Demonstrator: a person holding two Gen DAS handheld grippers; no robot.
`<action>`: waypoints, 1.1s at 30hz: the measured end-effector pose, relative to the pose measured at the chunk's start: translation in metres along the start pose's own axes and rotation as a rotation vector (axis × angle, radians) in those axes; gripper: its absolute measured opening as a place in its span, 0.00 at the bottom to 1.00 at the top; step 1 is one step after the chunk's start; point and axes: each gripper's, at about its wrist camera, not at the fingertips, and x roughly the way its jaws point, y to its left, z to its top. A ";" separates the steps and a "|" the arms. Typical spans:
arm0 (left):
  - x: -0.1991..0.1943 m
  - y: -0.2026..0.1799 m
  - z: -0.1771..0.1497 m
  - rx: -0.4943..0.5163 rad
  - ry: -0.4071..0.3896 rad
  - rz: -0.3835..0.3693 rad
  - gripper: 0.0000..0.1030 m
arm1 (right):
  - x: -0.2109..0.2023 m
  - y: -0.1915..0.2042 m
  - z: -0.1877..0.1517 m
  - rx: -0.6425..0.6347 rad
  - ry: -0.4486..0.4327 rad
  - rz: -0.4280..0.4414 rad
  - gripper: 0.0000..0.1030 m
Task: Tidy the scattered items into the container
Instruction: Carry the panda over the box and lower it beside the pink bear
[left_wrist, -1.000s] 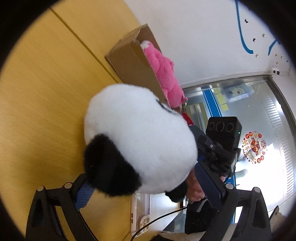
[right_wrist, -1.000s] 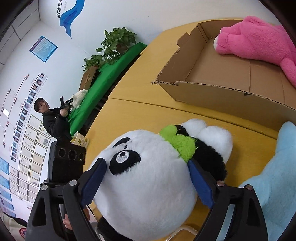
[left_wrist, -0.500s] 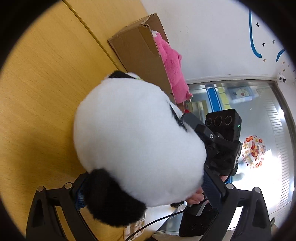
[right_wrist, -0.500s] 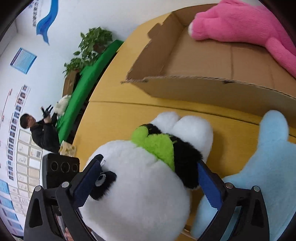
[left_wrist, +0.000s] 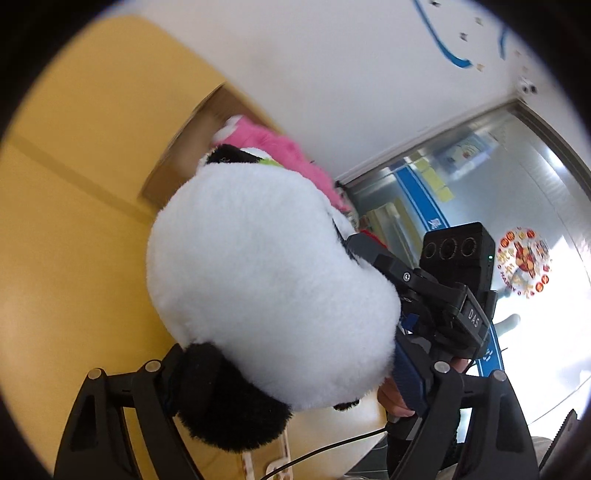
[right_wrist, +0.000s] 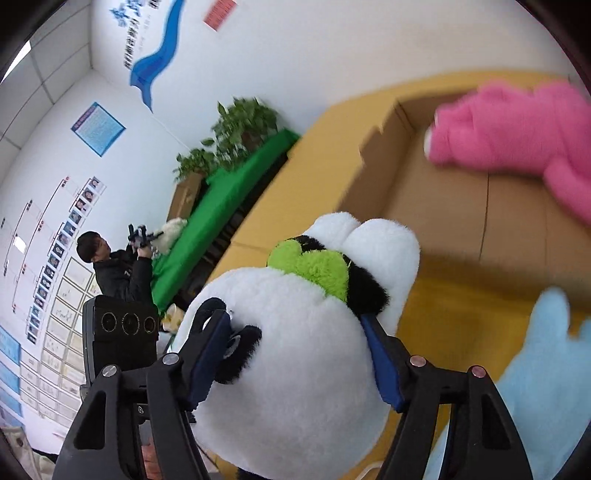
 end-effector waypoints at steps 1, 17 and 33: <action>0.000 -0.011 0.011 0.030 -0.010 -0.011 0.85 | -0.011 0.009 0.011 -0.034 -0.034 -0.012 0.65; 0.080 -0.011 0.143 0.092 -0.005 -0.014 0.83 | 0.006 -0.052 0.132 -0.001 -0.131 -0.103 0.65; 0.125 0.058 0.117 0.035 0.083 0.282 0.79 | 0.114 -0.151 0.107 0.156 0.041 -0.108 0.65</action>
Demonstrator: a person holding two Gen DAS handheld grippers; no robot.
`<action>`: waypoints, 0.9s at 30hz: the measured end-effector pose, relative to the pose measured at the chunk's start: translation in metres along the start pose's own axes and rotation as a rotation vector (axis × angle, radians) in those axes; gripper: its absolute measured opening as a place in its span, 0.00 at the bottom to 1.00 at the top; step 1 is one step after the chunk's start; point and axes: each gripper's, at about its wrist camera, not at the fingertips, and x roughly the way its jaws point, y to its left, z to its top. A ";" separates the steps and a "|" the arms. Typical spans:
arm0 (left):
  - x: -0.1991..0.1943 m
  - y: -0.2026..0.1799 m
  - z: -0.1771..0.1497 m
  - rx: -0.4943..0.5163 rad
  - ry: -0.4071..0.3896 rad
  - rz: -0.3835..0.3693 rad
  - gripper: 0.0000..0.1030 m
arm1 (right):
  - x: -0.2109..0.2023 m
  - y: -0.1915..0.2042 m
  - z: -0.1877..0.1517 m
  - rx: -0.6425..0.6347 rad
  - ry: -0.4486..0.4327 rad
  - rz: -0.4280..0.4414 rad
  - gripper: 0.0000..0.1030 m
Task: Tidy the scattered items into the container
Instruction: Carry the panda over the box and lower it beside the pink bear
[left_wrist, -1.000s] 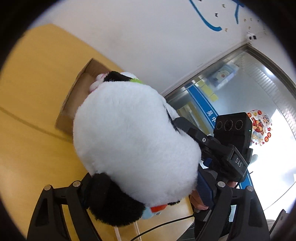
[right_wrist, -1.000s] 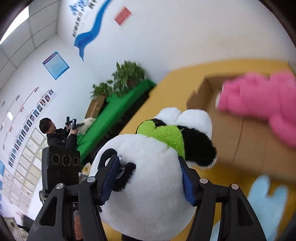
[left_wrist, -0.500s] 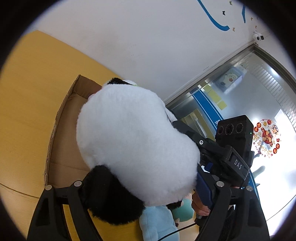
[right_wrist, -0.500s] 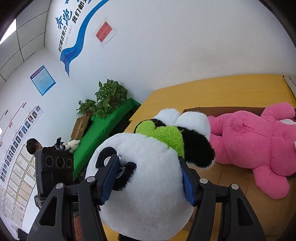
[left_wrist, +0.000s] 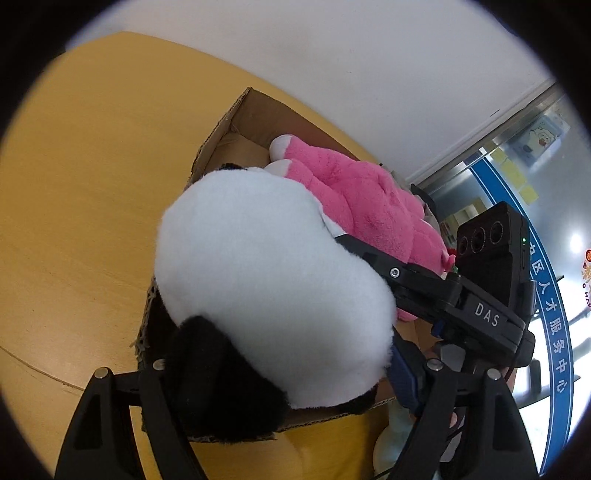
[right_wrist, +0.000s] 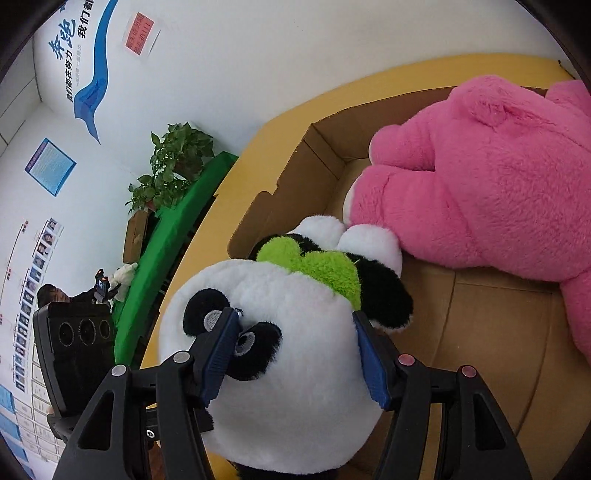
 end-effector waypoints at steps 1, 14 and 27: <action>-0.001 0.000 -0.002 0.000 0.004 0.004 0.79 | -0.001 0.001 0.000 -0.011 0.002 -0.003 0.65; -0.070 -0.033 -0.015 0.117 -0.037 0.134 0.78 | 0.001 0.003 -0.014 -0.106 0.007 -0.078 0.72; -0.004 -0.019 0.020 0.173 0.089 0.170 0.79 | -0.014 -0.001 -0.022 -0.140 -0.002 -0.222 0.73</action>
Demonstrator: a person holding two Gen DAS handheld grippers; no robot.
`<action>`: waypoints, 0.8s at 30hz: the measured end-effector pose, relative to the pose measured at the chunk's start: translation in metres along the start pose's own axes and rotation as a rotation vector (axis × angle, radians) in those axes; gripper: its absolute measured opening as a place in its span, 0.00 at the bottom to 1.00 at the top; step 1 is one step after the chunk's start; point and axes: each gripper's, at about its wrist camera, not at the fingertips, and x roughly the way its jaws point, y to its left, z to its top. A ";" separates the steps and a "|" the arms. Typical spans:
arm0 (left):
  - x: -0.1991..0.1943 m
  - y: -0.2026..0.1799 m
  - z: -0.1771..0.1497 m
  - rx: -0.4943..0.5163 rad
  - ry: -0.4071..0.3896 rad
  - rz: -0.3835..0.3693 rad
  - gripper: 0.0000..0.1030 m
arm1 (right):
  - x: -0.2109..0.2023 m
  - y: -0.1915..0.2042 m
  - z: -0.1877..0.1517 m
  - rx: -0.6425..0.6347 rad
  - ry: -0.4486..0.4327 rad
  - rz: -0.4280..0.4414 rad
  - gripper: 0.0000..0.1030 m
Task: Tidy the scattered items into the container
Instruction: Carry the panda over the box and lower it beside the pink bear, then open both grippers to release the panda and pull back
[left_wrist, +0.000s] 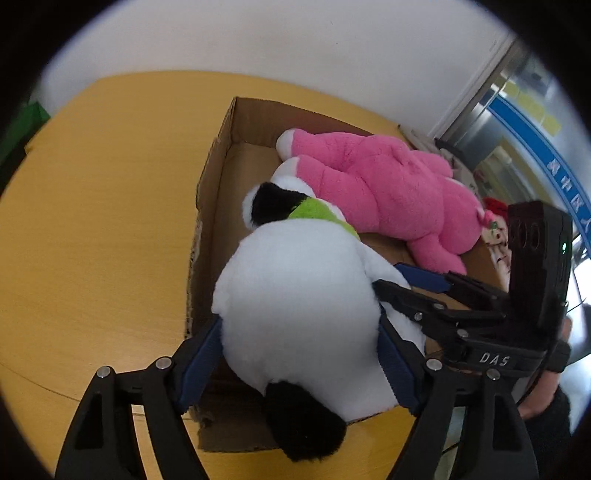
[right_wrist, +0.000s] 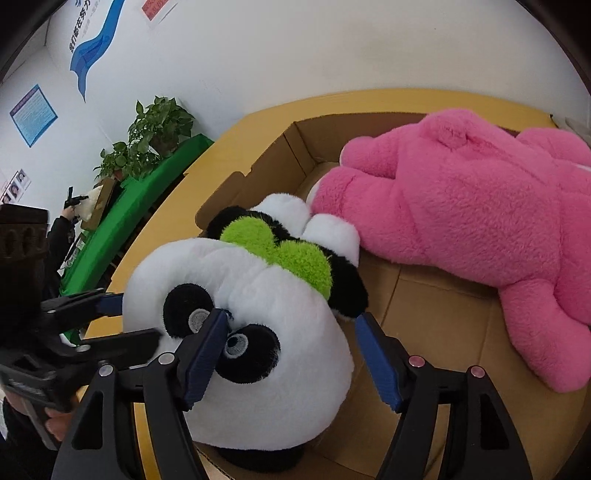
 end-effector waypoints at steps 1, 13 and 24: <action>0.001 0.006 -0.002 -0.017 -0.002 -0.027 0.81 | 0.000 -0.003 -0.002 0.018 -0.003 0.016 0.73; -0.053 -0.011 0.000 0.059 -0.116 0.053 0.73 | -0.004 -0.040 -0.008 0.255 0.047 0.225 0.83; -0.016 -0.002 0.025 0.084 -0.013 0.089 0.58 | 0.023 -0.028 -0.020 0.313 0.127 0.429 0.80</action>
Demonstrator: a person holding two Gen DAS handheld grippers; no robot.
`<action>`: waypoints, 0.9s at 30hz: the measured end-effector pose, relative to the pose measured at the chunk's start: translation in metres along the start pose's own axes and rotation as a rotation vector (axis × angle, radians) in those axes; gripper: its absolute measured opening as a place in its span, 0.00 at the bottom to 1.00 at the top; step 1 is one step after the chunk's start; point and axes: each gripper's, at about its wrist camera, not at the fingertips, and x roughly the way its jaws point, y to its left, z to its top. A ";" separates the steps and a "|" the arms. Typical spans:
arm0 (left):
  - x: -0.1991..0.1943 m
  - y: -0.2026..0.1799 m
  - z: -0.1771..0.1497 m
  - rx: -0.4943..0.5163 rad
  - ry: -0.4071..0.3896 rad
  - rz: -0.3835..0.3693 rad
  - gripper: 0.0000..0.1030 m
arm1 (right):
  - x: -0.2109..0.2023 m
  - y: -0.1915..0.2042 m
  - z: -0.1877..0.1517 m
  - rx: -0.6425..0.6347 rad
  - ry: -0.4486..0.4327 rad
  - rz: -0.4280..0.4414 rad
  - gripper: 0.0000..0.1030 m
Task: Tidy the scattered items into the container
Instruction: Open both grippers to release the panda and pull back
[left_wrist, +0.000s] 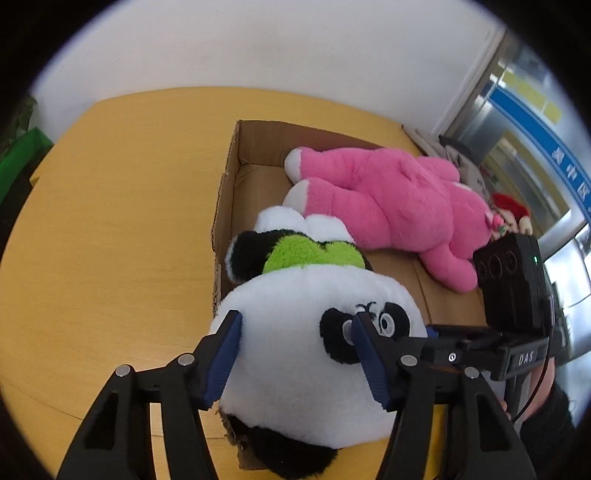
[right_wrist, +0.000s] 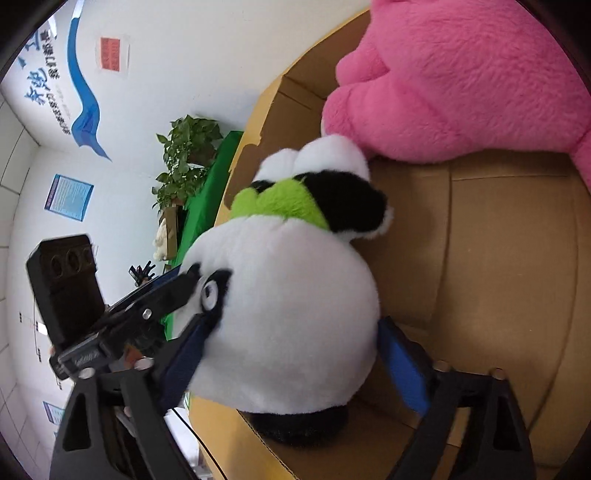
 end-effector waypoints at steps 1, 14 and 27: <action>0.000 0.002 -0.001 -0.013 -0.002 -0.010 0.58 | -0.001 0.004 -0.001 -0.016 -0.005 0.000 0.78; 0.008 -0.008 0.001 0.003 -0.017 -0.040 0.61 | -0.027 0.016 -0.011 -0.051 -0.087 -0.103 0.74; -0.080 -0.018 -0.065 0.011 -0.154 0.038 0.59 | -0.151 0.034 -0.050 -0.138 -0.248 -0.288 0.97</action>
